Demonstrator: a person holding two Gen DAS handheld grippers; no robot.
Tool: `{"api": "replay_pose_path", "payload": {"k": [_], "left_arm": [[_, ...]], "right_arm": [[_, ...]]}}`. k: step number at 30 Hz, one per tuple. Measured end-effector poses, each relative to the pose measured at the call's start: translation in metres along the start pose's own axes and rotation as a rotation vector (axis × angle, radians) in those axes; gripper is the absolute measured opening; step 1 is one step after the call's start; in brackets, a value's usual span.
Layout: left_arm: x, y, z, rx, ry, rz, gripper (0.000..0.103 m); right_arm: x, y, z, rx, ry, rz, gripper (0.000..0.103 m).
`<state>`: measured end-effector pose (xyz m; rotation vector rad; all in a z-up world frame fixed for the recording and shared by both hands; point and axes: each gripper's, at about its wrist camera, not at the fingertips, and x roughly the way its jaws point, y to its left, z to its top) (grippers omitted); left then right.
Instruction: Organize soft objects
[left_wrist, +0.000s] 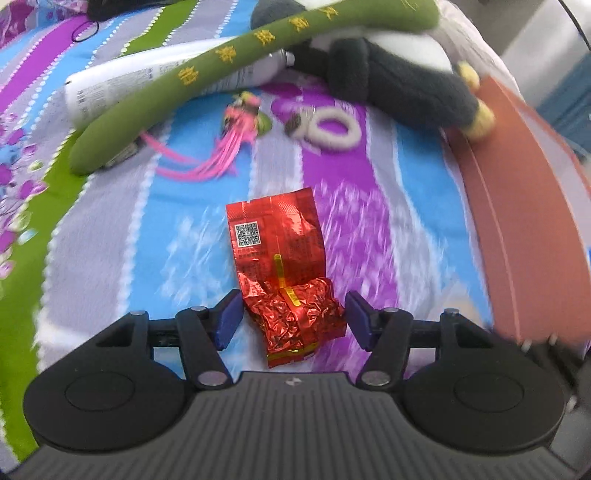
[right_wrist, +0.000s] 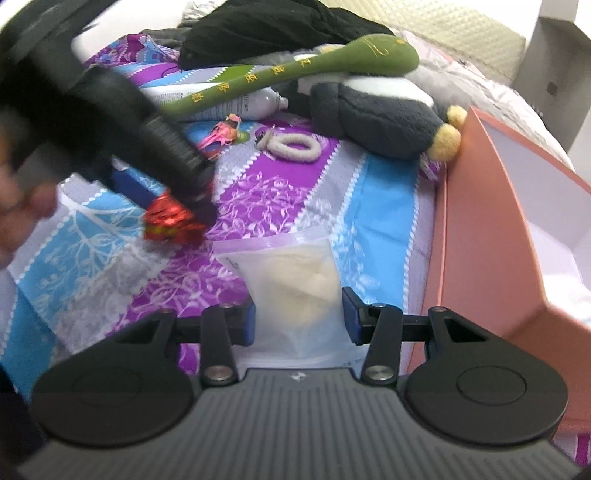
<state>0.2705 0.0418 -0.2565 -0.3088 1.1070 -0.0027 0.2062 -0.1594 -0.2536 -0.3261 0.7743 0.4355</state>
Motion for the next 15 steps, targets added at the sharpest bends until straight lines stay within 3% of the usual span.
{"api": "replay_pose_path", "payload": {"k": [5,8,13,15], "left_arm": [[-0.011,0.000,-0.032,0.097,0.007,-0.019,0.066],[-0.021,0.001,-0.042,0.127,-0.034,-0.017,0.068],[-0.042,0.005,-0.055,0.084,-0.127,0.025,0.074],[-0.051,0.009,-0.059,0.029,-0.156,0.012,0.074]], "right_arm": [[-0.003,0.000,-0.010,0.121,0.053,0.032,0.051],[-0.003,-0.002,-0.013,0.192,0.082,0.067,0.052],[-0.015,-0.004,-0.012,0.219,0.066,0.109,0.080],[-0.021,-0.003,-0.011,0.208,0.049,0.137,0.080]]}}
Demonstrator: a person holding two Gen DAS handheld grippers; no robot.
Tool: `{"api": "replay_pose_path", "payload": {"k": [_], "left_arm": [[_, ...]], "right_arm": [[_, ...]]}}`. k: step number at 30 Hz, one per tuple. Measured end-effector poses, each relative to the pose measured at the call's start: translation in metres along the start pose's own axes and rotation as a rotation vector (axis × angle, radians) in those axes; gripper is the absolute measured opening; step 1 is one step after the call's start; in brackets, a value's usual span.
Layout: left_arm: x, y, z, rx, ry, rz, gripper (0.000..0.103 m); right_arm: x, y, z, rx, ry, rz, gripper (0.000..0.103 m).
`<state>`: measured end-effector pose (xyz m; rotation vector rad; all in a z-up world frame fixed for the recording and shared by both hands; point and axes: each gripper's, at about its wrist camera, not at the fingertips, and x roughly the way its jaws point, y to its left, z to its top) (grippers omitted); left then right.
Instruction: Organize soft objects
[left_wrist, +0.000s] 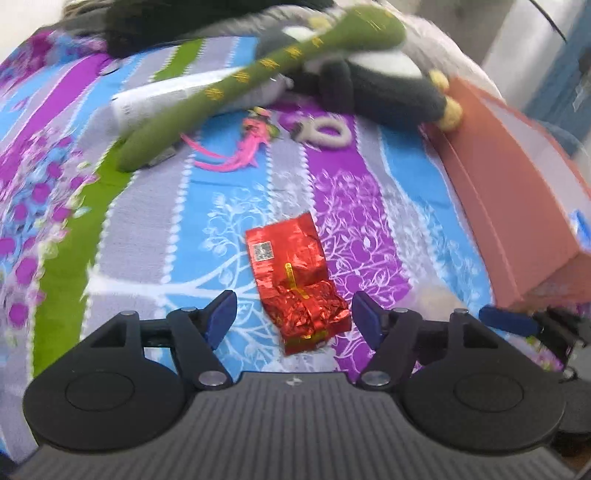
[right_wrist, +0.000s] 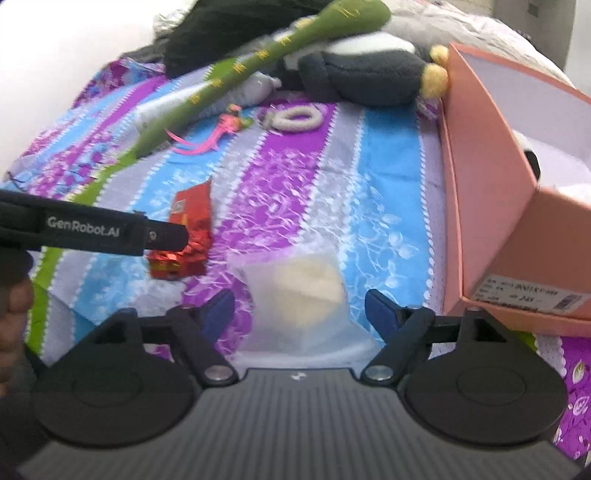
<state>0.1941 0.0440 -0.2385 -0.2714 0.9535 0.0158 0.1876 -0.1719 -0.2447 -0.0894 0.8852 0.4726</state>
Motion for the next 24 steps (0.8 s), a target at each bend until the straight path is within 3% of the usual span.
{"api": "replay_pose_path", "payload": {"k": [4,9,11,18,24], "left_arm": [[-0.015,0.009,-0.011,-0.114,-0.072,0.015,0.074],[-0.020,0.011,-0.015,-0.174,-0.089,0.061,0.074],[-0.019,0.011,-0.015,-0.187,-0.077,0.075,0.074],[-0.004,0.010,-0.015,-0.250,-0.002,0.000,0.074],[0.010,0.004,-0.019,-0.243,0.025,-0.003,0.074]], "right_arm": [[-0.005,0.004,0.001,-0.035,-0.020,0.008,0.080],[-0.003,0.008,0.001,-0.075,-0.033,0.015,0.080],[-0.002,0.006,0.002,-0.073,-0.037,0.014,0.080],[0.009,-0.002,0.007,-0.062,-0.031,0.003,0.079],[0.026,-0.011,0.005,-0.002,-0.023,0.033,0.070]]}}
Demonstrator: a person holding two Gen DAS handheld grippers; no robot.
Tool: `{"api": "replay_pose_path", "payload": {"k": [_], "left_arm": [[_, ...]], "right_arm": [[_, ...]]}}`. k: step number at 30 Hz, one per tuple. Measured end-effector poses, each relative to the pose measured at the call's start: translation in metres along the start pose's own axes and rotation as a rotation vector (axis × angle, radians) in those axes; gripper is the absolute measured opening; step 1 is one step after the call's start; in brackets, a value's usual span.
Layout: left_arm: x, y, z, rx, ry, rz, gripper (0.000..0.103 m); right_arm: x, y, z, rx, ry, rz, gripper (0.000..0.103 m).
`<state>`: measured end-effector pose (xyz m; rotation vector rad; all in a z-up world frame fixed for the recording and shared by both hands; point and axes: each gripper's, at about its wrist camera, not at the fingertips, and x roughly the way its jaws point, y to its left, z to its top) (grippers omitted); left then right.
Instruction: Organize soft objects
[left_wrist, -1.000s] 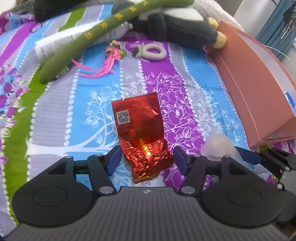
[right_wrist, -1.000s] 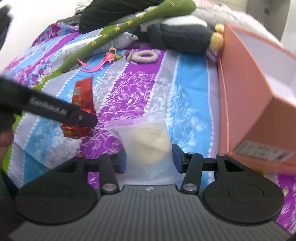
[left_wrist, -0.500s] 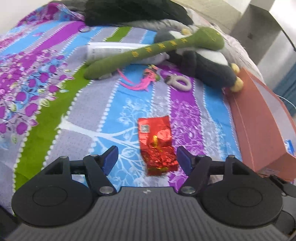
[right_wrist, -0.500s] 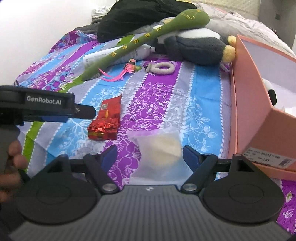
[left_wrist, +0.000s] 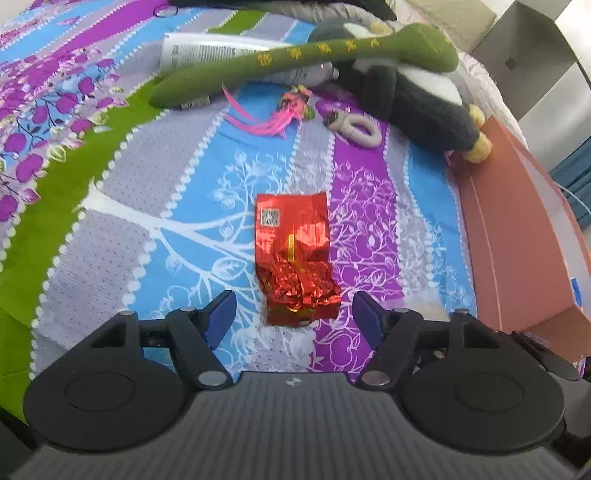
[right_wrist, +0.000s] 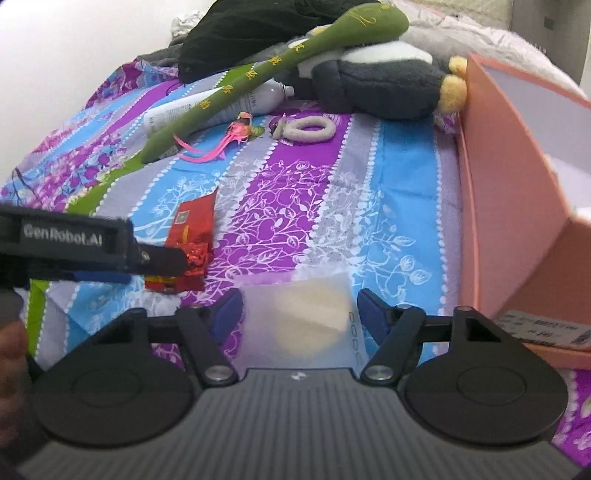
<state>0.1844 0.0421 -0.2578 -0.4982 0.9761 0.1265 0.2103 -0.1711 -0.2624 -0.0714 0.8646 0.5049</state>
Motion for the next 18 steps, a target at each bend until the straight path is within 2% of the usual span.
{"api": "replay_pose_path", "payload": {"k": [2,7,18], "left_arm": [[0.002,0.000,-0.001,0.001,-0.003,-0.011,0.074],[0.005,-0.004,0.001,0.022,-0.015,0.001,0.074],[0.020,-0.022,0.001,0.121,-0.041,0.082,0.072]], "right_arm": [[0.003,0.000,-0.001,0.010,0.000,0.010,0.067],[0.000,0.007,-0.003,-0.052,-0.003,-0.012,0.051],[-0.008,0.002,-0.010,-0.064,-0.004,-0.037,0.048]]}}
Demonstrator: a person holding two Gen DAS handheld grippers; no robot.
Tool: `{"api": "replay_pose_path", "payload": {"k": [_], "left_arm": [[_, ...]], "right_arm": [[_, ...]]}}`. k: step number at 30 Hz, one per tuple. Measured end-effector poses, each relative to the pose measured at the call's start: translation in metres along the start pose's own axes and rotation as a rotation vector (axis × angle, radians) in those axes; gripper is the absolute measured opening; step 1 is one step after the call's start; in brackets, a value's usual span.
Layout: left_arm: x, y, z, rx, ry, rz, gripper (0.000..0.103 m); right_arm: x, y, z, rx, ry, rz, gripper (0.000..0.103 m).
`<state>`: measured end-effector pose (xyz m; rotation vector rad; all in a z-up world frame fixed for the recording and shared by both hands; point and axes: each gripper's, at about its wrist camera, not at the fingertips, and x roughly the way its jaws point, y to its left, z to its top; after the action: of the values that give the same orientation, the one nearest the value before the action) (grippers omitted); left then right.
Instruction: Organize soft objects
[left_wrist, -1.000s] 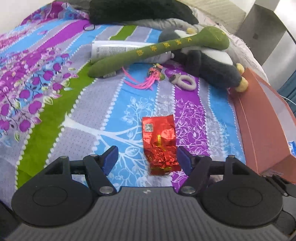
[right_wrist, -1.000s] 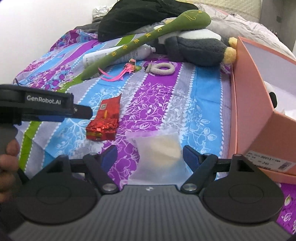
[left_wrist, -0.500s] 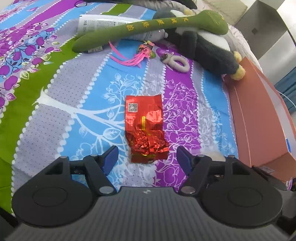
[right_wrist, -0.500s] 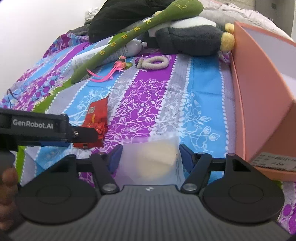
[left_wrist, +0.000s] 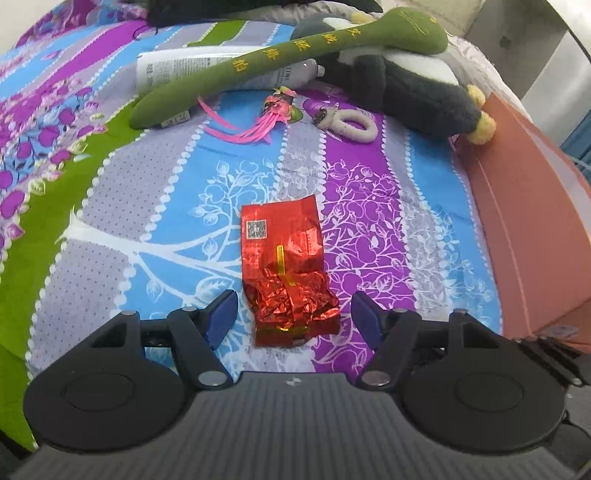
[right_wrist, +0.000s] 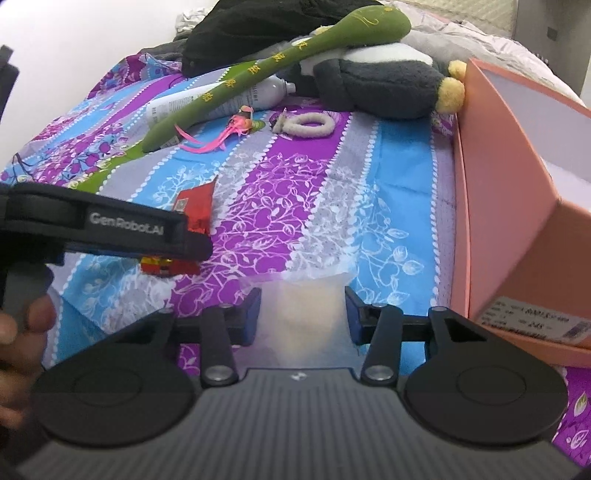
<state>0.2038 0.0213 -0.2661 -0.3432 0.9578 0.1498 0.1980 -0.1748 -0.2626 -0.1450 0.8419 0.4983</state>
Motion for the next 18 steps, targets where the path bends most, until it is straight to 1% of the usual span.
{"api": "replay_pose_path", "payload": {"k": [1,4,8,18], "left_arm": [[0.001,-0.002,0.000,0.012,-0.003,0.009,0.071],[0.003,-0.003,0.000,0.032,-0.004,0.031,0.064],[0.002,-0.002,0.000,0.045,-0.009,0.036,0.060],[-0.012,0.005,-0.003,0.022,-0.010,0.003,0.059]], "right_arm": [[0.000,0.001,0.000,-0.001,-0.001,-0.001,0.048],[-0.001,0.002,0.001,-0.001,0.002,-0.006,0.048],[-0.003,0.004,0.003,-0.010,0.001,-0.014,0.048],[-0.014,0.002,0.008,0.037,-0.003,-0.020,0.047]]}}
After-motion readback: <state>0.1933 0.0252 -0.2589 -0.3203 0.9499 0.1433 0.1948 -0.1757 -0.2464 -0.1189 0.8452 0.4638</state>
